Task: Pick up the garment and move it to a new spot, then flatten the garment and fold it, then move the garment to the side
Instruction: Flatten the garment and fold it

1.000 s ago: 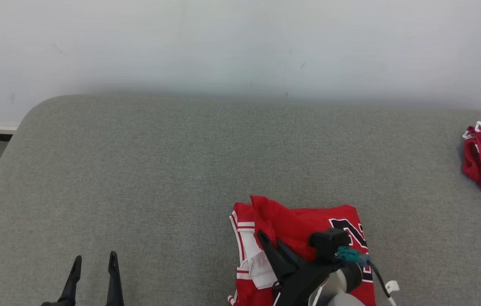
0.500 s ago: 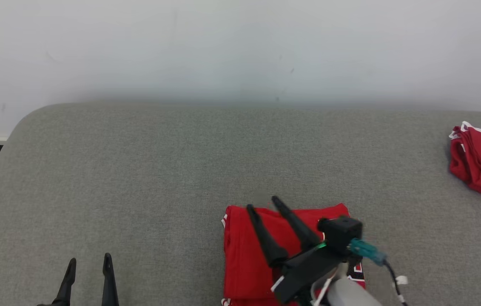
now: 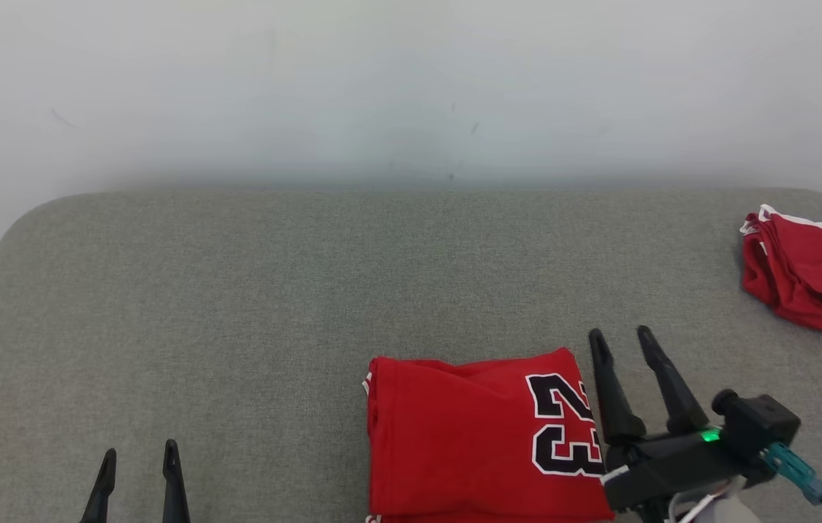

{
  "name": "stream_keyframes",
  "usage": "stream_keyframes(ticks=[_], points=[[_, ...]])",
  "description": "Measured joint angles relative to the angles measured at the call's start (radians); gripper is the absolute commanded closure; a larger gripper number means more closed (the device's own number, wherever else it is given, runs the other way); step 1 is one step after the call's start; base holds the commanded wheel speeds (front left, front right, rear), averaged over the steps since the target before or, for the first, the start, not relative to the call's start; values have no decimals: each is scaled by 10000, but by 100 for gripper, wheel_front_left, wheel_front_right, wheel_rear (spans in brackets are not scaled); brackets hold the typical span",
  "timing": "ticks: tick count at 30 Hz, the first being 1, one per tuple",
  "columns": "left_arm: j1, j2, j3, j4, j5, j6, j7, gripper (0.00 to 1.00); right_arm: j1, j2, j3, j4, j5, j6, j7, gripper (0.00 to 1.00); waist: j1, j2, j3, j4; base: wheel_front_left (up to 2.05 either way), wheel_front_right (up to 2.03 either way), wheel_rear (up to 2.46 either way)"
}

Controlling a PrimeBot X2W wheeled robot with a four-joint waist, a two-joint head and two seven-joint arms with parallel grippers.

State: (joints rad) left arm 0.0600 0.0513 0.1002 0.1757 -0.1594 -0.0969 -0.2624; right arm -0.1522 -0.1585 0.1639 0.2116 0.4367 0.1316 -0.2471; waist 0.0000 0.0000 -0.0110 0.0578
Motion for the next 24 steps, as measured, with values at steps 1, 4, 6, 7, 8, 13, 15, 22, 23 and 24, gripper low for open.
stream_keyframes(ticks=[1, 4, 6, 7, 8, 13, 15, 22, 23, 24], points=[[17, 0, 2, -29, 0, 0, 0, 0, 145, 17, -186, -125, -96, 0, -12, 0, 0, 1, -2, -12, 0, 0, 0], [46, -2, -2, -102, -2, 2, 0, 0, 561, 153, -656, -489, -380, 2, -90, 0, 0, 1, -8, -46, 0, 0, 0], [81, 0, -8, -134, -4, 17, 0, 0, 826, 280, -884, -660, -556, 0, -100, 0, 0, 0, -23, -63, 0, 0, 0], [81, 0, -10, -136, -6, 36, 0, 0, 960, 345, -991, -729, -631, 2, -104, 0, 0, 0, -27, -72, 0, 0, 0], [81, 0, -13, -142, -8, 46, 0, 0, 1082, 403, -1083, -763, -702, 2, -125, 0, 0, 1, -31, -79, 0, 0, 0], [93, 0, -33, -186, -17, 88, 0, 0, 1549, 640, -1340, -949, -913, 0, -134, 0, 0, 1, -50, -117, 0, 0, 0], [132, 0, -23, -201, -21, 92, 0, 0, 1639, 708, -1358, -1039, -1003, 0, -142, 0, 0, 0, -47, -152, 0, 0, 0], [171, 0, -25, -426, -19, 136, 0, 0, 1842, 819, -1455, -1248, -1383, 2, -144, 0, 0, 0, -26, -251, 0, 0, 0], [177, 0, -23, -472, -10, 148, 0, 0, 1863, 826, -1486, -1262, -1425, 0, -144, 0, 0, 0, -26, -255, 0, 0, 0], [183, 0, -25, -506, -2, 150, 0, 0, 1897, 840, -1536, -1269, -1463, 2, -144, 0, 0, 0, -25, -262, 0, 0, 0]])
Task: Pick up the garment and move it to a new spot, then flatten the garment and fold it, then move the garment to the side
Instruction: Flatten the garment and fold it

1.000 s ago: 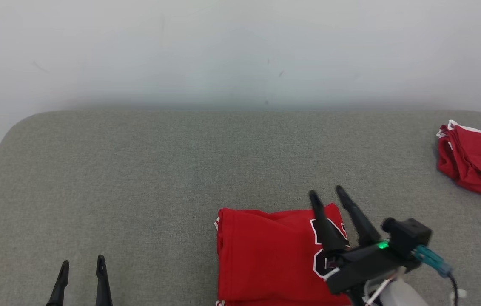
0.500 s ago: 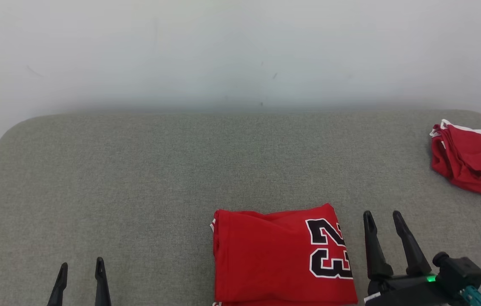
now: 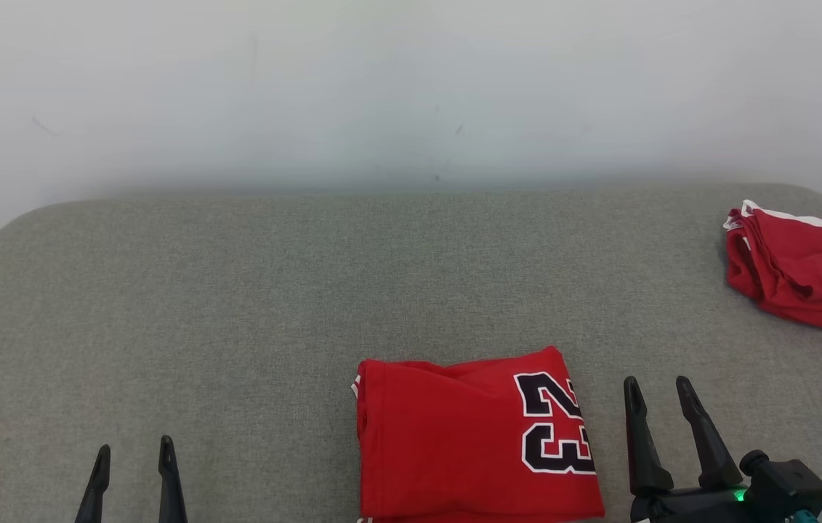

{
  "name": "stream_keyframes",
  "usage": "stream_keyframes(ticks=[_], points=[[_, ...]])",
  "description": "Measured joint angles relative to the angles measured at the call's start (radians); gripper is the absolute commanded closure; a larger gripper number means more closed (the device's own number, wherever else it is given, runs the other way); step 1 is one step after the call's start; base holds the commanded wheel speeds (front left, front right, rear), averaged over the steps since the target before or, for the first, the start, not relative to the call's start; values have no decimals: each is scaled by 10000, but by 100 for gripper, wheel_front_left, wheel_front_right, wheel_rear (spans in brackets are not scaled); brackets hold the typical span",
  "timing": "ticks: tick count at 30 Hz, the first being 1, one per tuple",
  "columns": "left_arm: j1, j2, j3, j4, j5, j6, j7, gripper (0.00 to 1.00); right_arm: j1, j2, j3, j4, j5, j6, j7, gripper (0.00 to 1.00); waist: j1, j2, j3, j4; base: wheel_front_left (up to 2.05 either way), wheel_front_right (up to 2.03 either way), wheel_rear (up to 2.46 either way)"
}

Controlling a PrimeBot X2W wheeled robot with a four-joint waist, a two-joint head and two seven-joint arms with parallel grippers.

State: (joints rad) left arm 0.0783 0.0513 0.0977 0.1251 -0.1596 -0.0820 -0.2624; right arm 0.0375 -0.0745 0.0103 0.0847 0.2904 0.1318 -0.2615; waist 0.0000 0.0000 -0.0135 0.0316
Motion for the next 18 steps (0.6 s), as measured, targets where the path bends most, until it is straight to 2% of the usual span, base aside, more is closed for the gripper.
stream_keyframes(ticks=[18], points=[[156, 59, -278, -121, 1035, -148, 0, 0, 133, 111, -318, 539, -656, -2, -2, 0, 0, 0, -50, -156, 0, 0, 0]])
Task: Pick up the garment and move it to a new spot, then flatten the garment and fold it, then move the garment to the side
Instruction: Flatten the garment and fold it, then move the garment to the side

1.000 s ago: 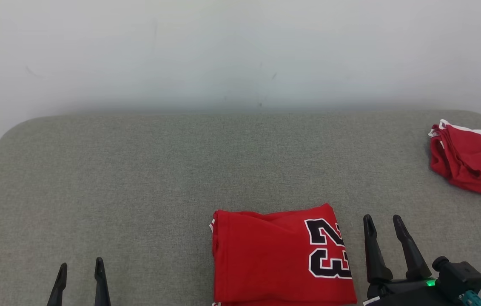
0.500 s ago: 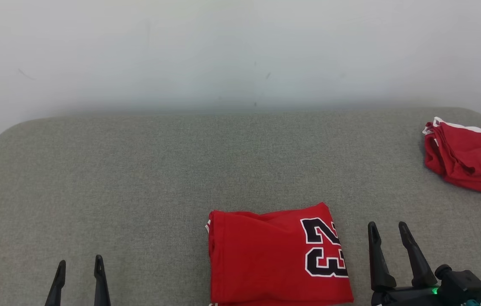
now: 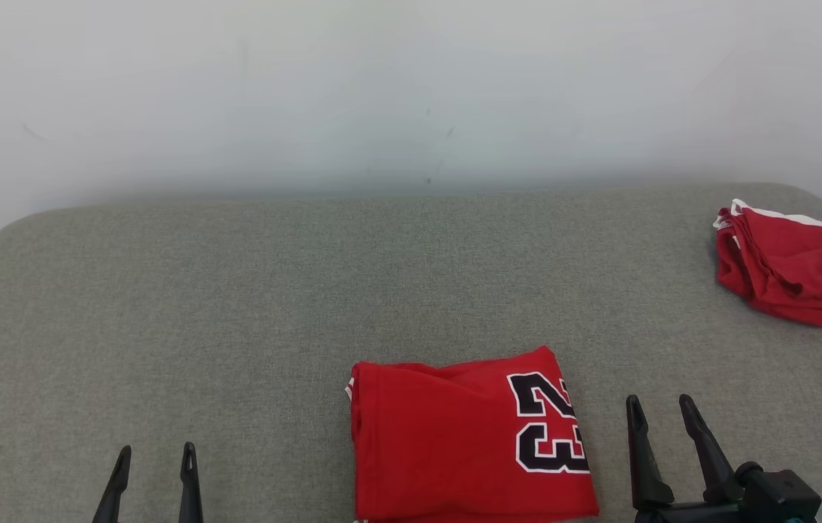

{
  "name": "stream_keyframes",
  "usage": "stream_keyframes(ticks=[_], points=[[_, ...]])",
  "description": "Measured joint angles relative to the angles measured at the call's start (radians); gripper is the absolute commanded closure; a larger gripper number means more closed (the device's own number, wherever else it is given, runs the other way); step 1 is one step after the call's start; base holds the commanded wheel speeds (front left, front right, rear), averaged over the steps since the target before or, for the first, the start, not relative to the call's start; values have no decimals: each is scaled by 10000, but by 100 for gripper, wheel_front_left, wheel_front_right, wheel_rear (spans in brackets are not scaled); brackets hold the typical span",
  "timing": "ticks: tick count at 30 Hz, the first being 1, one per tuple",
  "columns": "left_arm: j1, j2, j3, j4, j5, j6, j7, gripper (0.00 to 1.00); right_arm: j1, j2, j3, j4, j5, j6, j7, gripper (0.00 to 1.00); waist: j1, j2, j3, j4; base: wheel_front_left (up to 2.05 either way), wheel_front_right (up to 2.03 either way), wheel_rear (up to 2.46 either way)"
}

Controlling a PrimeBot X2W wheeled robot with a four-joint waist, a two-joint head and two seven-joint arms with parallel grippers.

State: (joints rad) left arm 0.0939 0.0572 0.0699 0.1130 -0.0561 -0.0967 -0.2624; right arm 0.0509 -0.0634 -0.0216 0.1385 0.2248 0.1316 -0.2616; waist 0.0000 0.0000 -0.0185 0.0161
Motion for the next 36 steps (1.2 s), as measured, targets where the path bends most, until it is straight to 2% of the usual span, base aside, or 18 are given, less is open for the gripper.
stream_keyframes(ticks=[36], points=[[-4, 13, 27, 115, 203, 79, 0, 0, -8, -2, 29, 276, -349, 2, 0, 0, 0, 0, 14, 29, 0, 0, 0]])
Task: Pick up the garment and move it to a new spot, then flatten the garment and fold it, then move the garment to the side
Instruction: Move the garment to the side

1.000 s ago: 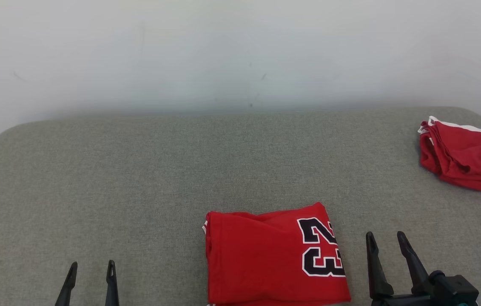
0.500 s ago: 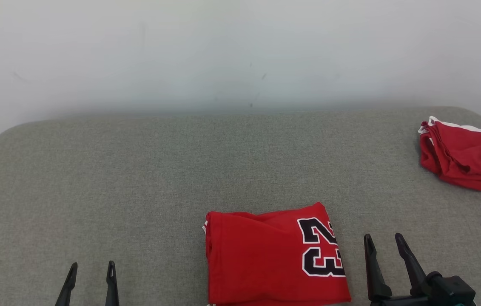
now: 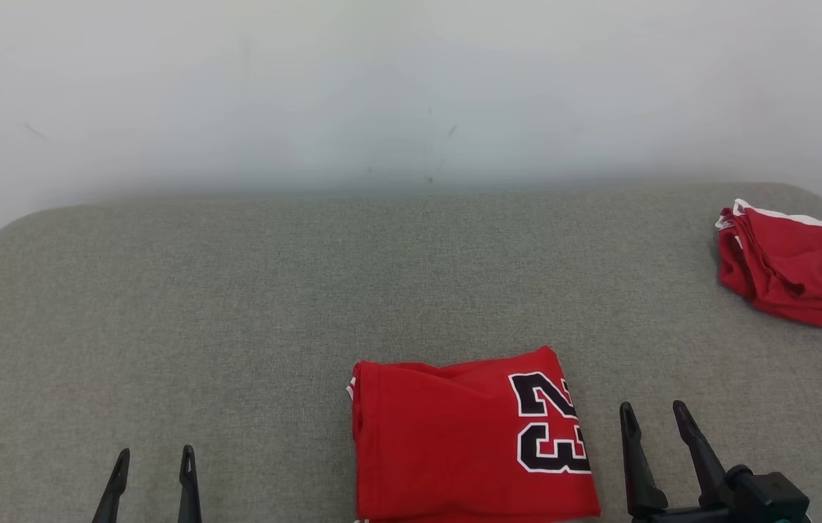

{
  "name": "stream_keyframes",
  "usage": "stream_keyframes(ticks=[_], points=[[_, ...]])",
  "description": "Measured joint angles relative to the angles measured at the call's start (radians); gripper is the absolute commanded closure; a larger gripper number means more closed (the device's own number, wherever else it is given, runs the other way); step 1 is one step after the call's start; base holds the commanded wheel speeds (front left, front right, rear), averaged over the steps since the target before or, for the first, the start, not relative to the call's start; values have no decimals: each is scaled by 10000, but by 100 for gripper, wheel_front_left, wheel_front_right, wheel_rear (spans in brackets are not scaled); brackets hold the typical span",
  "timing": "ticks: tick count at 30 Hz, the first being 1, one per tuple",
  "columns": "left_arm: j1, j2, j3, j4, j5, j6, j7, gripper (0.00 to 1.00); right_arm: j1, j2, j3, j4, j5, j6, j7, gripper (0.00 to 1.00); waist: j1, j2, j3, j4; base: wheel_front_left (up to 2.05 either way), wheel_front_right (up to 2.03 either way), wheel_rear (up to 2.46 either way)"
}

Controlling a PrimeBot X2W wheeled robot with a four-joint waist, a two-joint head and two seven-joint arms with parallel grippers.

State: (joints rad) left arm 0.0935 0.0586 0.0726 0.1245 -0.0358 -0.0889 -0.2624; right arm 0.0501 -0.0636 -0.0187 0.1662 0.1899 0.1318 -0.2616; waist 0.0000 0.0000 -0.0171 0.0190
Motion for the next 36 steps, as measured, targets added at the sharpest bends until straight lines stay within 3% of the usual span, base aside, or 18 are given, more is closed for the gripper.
stream_keyframes(ticks=[12, 24, 36], points=[[-49, -8, -17, 23, -10, -50, 0, 0, -893, -316, 384, 368, -58, 0, -2, 0, 0, 0, 75, 85, 0, 0, 0], [-266, -21, -186, 59, -29, -84, 0, 0, -2510, -732, 993, 3149, 107, 0, 468, 0, 1, 0, 371, 465, 0, 0, 0], [-544, -36, -173, 71, -176, -65, 0, 0, -3284, -619, 1427, 5781, 410, 0, 418, 0, 1, 0, 894, 696, 0, 0, 0]])
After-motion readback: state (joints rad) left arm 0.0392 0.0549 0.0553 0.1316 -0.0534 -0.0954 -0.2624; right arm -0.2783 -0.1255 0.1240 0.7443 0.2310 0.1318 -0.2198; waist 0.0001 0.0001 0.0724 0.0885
